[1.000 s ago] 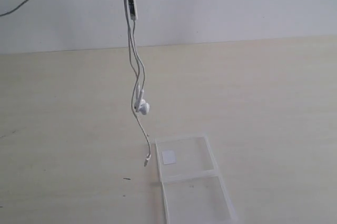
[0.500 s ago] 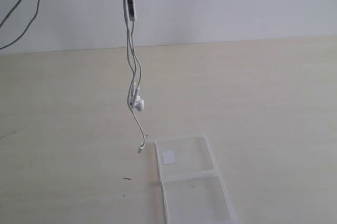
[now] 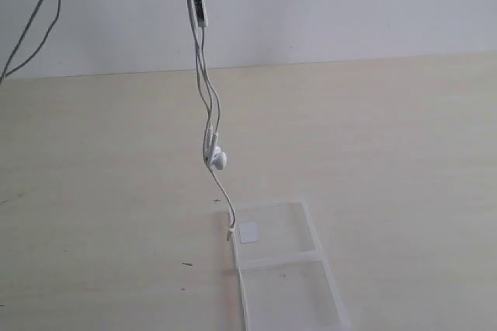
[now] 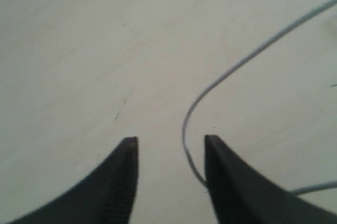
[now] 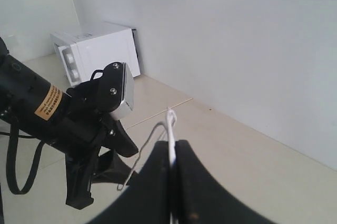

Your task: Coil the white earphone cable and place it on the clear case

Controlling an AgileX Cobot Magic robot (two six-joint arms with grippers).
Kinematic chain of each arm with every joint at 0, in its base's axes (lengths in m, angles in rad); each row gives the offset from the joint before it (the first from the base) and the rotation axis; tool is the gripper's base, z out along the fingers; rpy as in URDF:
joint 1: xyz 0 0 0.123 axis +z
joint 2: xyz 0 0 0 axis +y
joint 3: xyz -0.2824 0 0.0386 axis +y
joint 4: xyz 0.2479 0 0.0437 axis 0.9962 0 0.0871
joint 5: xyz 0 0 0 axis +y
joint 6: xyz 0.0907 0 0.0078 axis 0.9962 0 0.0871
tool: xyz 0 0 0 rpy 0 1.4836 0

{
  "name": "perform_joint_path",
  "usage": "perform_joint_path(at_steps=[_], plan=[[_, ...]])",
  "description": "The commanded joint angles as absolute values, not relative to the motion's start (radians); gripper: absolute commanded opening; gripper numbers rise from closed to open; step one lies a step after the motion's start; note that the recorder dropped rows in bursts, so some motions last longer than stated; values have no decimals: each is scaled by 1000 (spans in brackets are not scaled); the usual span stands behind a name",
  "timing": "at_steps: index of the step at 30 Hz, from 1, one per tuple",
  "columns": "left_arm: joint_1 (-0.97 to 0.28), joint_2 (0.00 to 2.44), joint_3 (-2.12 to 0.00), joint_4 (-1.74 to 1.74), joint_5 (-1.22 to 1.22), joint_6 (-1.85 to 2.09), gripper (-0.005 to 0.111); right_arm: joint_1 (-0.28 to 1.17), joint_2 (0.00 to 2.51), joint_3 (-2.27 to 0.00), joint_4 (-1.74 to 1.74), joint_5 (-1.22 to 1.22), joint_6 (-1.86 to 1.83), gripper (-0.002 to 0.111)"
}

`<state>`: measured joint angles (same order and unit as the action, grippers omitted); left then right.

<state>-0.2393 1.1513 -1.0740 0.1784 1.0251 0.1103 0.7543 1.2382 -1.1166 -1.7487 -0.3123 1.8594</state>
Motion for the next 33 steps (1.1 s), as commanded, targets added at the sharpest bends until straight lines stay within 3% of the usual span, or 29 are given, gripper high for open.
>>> perform_joint_path(at_steps=[1,3,12,17,23,33], plan=[[-242,1146,-1070,143,1067,115,76,754,1224,-1124,-1744,-302,1858,0],[-242,1146,-1070,107,1105,183,84,754,1226,-1124,-1744,-302,1858,0],[-242,1116,-1070,10,1177,333,83,754,1276,-1124,-1744,-305,1850,0],[-242,1078,-1070,-46,1079,330,85,754,1286,-1124,-1744,-295,1847,0],[-242,1061,-1070,-75,985,309,95,754,1287,-1124,-1744,-301,1847,0],[-242,1057,-1070,-298,983,471,95,754,1287,-1124,-1744,-322,1823,0]])
